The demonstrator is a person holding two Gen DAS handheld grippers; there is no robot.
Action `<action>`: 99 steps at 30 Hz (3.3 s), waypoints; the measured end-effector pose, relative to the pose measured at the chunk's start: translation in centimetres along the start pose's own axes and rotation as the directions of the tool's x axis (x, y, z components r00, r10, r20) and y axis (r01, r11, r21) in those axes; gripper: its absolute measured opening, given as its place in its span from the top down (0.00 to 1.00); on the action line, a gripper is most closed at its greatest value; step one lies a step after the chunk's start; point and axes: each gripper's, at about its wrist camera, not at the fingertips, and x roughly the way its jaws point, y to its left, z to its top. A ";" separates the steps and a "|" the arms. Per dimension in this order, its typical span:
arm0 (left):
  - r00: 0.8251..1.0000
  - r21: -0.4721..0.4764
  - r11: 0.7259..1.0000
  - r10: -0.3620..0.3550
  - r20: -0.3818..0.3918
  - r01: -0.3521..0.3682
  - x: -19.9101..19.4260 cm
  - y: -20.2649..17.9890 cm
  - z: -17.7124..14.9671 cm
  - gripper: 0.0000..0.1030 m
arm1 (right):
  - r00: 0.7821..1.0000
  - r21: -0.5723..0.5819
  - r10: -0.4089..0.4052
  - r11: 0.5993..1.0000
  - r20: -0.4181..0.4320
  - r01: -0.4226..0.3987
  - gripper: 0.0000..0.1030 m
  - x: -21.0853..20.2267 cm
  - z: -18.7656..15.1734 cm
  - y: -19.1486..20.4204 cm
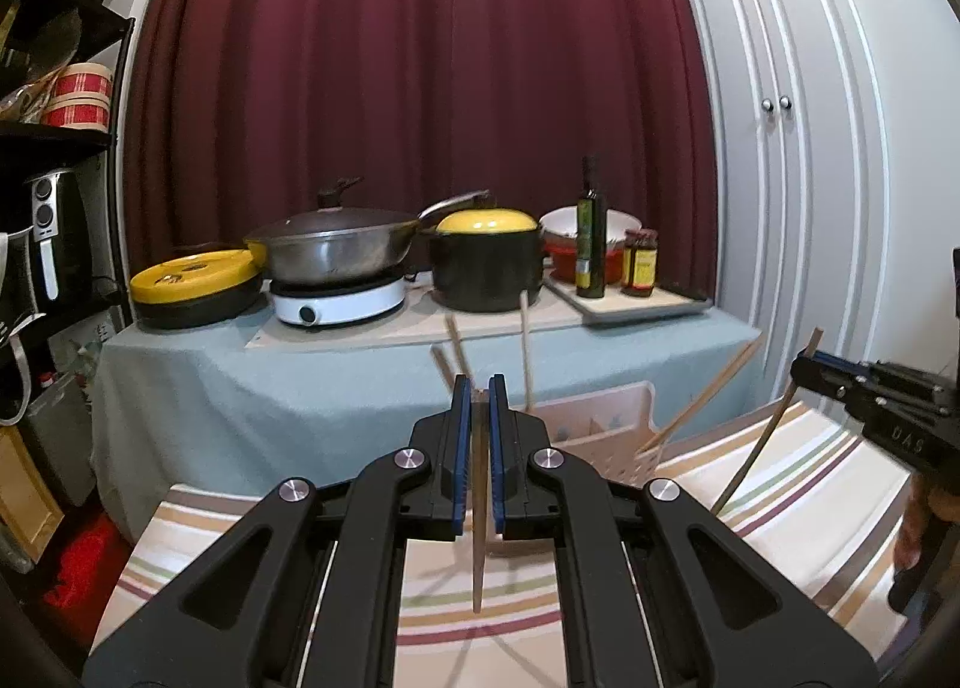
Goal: Organize utensils
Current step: 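Lift both chopsticks and lower them into the white caddy with both grippers, then open the left gripper while the right gripper opens over the caddy, then move both grippers back down to the last chopsticks on the cloth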
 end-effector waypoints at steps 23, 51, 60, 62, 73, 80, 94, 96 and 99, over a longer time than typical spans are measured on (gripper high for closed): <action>0.976 0.061 0.997 -0.064 0.206 0.053 -0.5 -3.1 10.8 0.94 | 0.982 -0.091 0.015 0.996 0.189 0.002 0.93 -0.1 8.7 -0.9; 0.998 -0.006 0.999 -0.051 0.036 0.051 8.3 -1.9 5.3 0.72 | 0.999 -0.039 0.031 0.999 0.031 -0.030 0.76 7.5 4.5 -2.4; 0.997 0.004 0.999 -0.050 0.056 0.050 5.3 -2.5 4.9 0.56 | 0.998 -0.039 0.030 0.999 0.059 -0.028 0.71 3.8 4.4 -2.1; 0.997 0.002 0.999 -0.053 0.049 0.053 4.5 -2.7 4.5 0.56 | 0.998 -0.030 0.029 0.999 0.054 -0.027 0.71 3.0 3.9 -2.3; 0.998 -0.025 0.999 -0.022 -0.054 0.021 1.2 -3.4 -1.5 0.56 | 0.999 0.021 -0.042 0.999 -0.031 0.043 0.70 -1.3 -2.3 -4.3; 0.985 -0.045 0.999 0.013 -0.170 -0.021 -0.1 -3.8 -6.8 0.56 | 0.987 0.031 -0.074 0.996 -0.140 0.079 0.70 -2.9 -8.3 -5.0; 0.940 -0.043 0.999 -0.003 -0.342 -0.012 -1.2 -5.4 -15.2 0.56 | 0.939 0.105 -0.069 0.988 -0.337 0.110 0.70 -4.2 -17.7 -6.1; 0.934 -0.039 0.999 -0.008 -0.357 -0.006 -1.2 -5.8 -15.9 0.56 | 0.932 0.105 -0.079 0.987 -0.353 0.124 0.70 -4.0 -18.2 -6.2; 0.926 -0.038 0.999 -0.018 -0.378 0.004 -1.0 -6.3 -16.9 0.56 | 0.923 0.132 -0.076 0.982 -0.376 0.135 0.70 -3.6 -18.8 -6.6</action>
